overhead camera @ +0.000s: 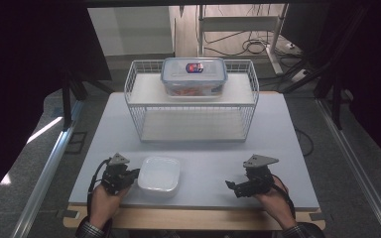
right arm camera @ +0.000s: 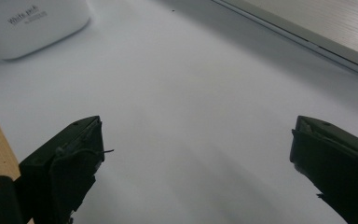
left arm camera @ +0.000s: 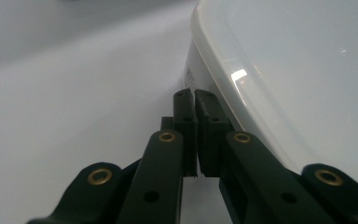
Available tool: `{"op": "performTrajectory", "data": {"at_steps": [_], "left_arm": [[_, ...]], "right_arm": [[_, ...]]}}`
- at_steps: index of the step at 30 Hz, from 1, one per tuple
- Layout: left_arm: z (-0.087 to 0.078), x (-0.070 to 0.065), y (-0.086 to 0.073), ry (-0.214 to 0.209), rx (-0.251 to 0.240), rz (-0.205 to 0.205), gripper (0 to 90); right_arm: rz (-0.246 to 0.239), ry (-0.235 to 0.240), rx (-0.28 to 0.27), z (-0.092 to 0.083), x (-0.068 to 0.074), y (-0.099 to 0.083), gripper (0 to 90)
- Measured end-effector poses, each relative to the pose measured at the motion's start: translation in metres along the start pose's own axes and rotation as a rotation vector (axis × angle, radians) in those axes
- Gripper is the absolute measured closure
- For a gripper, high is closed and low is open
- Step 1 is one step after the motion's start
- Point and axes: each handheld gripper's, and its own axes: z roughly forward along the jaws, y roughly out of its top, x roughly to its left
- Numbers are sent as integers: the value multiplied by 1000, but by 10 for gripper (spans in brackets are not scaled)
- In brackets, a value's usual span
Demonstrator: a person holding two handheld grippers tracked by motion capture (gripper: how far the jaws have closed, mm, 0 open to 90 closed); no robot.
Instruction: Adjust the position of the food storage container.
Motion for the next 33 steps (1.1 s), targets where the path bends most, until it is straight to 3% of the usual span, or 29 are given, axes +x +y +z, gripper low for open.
{"op": "performTrajectory", "data": {"at_steps": [8, 11, 13, 21, 28, 33], "left_arm": [[13, -19, 6, -45, 38, 48, 869], [12, -21, 4, -46, 44, 58, 863], [8, -21, 0, -69, 47, 59, 864], [3, -31, -8, -71, 52, 67, 872], [13, -43, 0, -90, 53, 93, 869], [21, -52, 6, -109, 53, 122, 867]], "right_arm": [[1, 14, 3, 1, 2, 0, 30], [7, 29, 12, 2, 5, 1, 30], [8, 38, 13, 2, 7, 1, 31], [6, 64, 30, 4, 16, 4, 18], [37, 121, 40, 8, 24, 6, 11], [42, 128, 50, 8, 30, 8, 114]]}}
